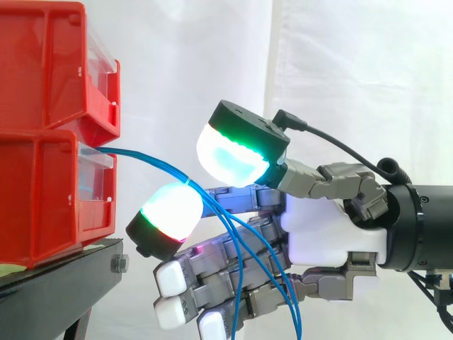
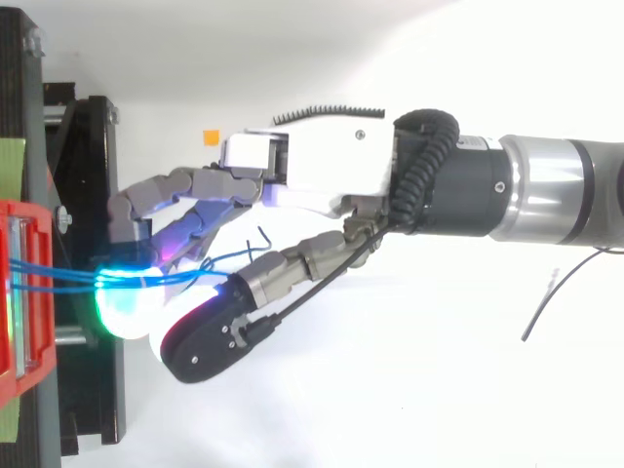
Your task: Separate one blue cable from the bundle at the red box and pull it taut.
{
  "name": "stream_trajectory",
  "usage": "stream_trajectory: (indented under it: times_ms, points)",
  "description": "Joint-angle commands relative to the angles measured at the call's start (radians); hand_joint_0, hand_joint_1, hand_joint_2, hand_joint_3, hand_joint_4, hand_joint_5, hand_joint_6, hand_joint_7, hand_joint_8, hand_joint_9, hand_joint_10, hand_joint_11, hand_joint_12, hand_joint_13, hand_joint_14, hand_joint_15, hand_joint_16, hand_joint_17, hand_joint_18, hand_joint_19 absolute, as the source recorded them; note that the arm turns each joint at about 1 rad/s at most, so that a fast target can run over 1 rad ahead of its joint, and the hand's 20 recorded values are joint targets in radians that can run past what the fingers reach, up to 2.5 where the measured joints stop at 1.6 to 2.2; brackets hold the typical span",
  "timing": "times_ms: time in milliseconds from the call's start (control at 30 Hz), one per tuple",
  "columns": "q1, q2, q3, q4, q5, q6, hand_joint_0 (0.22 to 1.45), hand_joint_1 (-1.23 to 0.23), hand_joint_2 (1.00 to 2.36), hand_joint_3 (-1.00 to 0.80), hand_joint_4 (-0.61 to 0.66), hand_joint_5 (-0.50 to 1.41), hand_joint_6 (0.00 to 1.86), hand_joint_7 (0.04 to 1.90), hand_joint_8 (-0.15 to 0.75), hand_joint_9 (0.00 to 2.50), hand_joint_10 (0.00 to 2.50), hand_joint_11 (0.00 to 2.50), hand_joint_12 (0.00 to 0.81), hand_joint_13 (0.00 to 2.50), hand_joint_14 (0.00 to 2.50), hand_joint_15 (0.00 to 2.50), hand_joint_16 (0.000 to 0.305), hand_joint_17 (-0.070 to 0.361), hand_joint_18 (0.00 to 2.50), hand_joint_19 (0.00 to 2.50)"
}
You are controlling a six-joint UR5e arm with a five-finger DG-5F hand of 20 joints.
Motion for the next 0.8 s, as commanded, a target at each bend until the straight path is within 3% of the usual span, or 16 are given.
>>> stream_trajectory:
  times_ms: [0,233,767]
  points:
    - [-0.007,0.0,0.0,0.001,-0.001,-0.01,0.55,-0.56,1.0,-0.5,0.13,-0.13,0.5,1.29,0.286,0.7,0.02,0.64,0.361,0.64,0.02,0.53,0.052,0.116,0.58,0.69]
    - [-0.009,0.0,0.0,0.006,-0.001,-0.046,0.55,-0.56,1.0,-0.5,0.14,-0.13,0.5,1.28,0.286,0.71,0.02,0.64,0.364,0.66,0.02,0.53,0.052,0.117,0.59,0.69]
    - [-0.01,0.0,0.017,0.003,-0.009,-0.046,0.56,-0.57,1.0,-0.5,0.14,-0.12,0.51,1.31,0.29,0.73,0.02,0.64,0.359,0.69,0.02,0.55,0.051,0.116,0.61,0.69]
